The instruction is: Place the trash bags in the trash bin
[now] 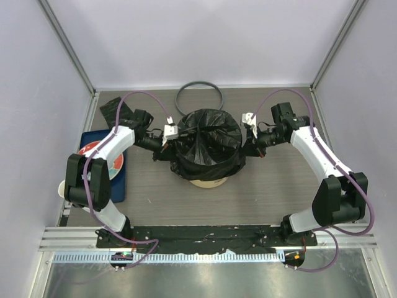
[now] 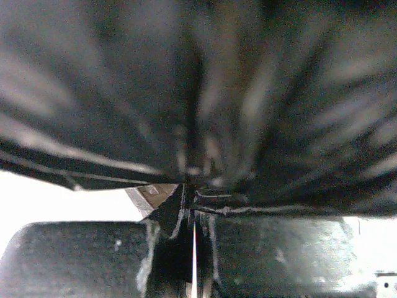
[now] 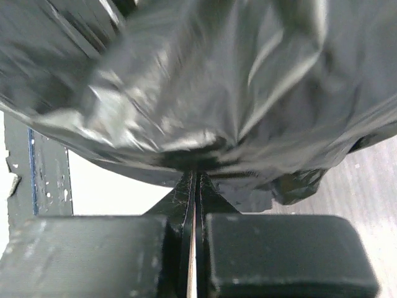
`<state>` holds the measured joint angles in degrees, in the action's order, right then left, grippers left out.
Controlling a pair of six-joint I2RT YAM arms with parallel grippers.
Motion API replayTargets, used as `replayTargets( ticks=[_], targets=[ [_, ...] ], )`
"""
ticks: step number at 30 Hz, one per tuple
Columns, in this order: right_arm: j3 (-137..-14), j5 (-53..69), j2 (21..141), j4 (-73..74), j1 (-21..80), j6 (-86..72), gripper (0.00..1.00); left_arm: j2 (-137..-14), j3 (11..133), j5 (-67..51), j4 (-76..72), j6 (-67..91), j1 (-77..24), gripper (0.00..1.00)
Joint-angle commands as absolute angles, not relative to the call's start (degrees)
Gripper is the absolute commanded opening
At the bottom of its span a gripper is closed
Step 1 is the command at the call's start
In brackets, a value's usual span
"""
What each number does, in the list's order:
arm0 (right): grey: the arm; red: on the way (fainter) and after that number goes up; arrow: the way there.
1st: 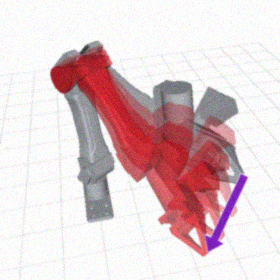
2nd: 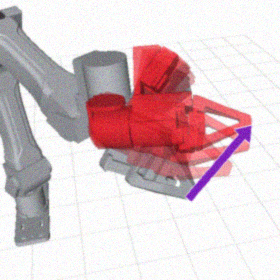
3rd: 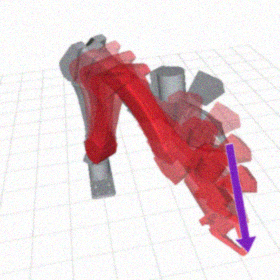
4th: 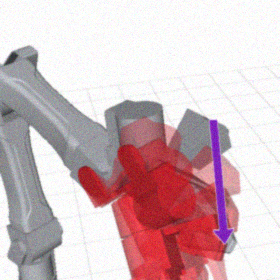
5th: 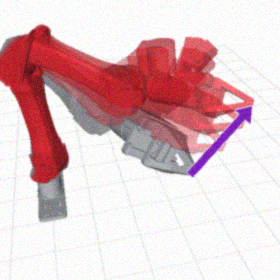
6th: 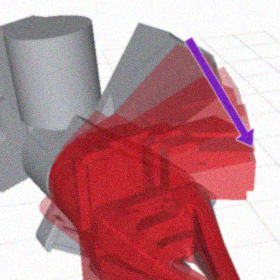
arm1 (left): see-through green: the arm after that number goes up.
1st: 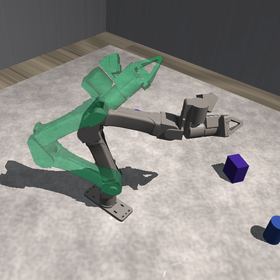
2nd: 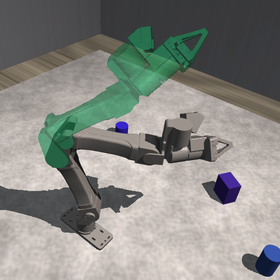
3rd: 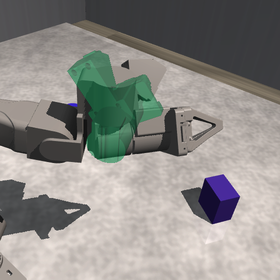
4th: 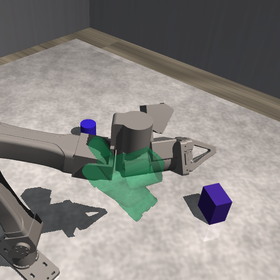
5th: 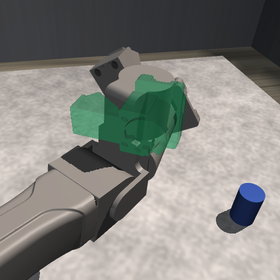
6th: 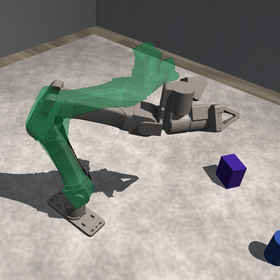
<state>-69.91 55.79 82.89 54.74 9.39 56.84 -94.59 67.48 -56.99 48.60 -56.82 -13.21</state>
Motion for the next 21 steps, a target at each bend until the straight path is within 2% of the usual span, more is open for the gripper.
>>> replayTargets(
  ticks=[1,6,7,9,10,11,13,14,15,18,19,21],
  targets=[
    [-63.48,55.64,84.55,49.4,7.48,55.55,0.01,-92.55,65.74,-54.41,47.28,-58.35,-13.01,0.0],
    [-59.42,55.02,87.54,46.15,6.15,55.2,0.01,-89.22,65.21,-55.37,48.6,-58.54,-12.22,0.03],
    [-58.89,55.11,87.97,45.97,6.15,55.02,0.01,-88.6,65.21,-55.37,48.78,-58.36,-12.3,0.16],
    [-59.06,55.81,87.98,46.58,5.8,54.23,0.01,-86.85,65.65,-55.46,49.04,-58.54,-12.04,0.3],
    [-59.85,56.07,87.63,47.1,5.54,54.23,0.13,-86.49,65.83,-55.37,49.22,-58.62,-12.04,0.42],
    [-60.38,56.16,86.5,47.98,5.02,54.23,0.44,-86.31,66.09,-55.2,49.48,-59.15,-11.95,0.46],
    [-61.87,55.99,84.91,51.14,4.49,55.89,0.68,-86.05,66.97,-55.28,50.62,-60.29,-11.25,0.54],
    [-62.05,55.64,82.64,51.85,4.05,55.99,0.88,-86.04,67.23,-55.46,50.71,-60.64,-10.55,0.55],
    [-62.22,55.2,81.49,51.86,3.96,55.99,0.93,-86.13,67.93,-55.55,51.15,-60.73,-10.37,0.59],
    [-62.4,56.5,76.39,51.16,3.95,54.77,0.95,-86.48,69.69,-56.07,52.38,-61.43,-9.76,0.63],
    [-62.14,58.34,75.33,50.11,4.04,52.75,0.95,-86.48,70.05,-56.51,53.08,-61.35,-9.67,0.7],
    [-61.0,59.58,72.97,42.39,5.44,46.27,0.95,-86.31,70.49,-57.21,53.0,-60.56,-9.76,0.74]
  ],
)
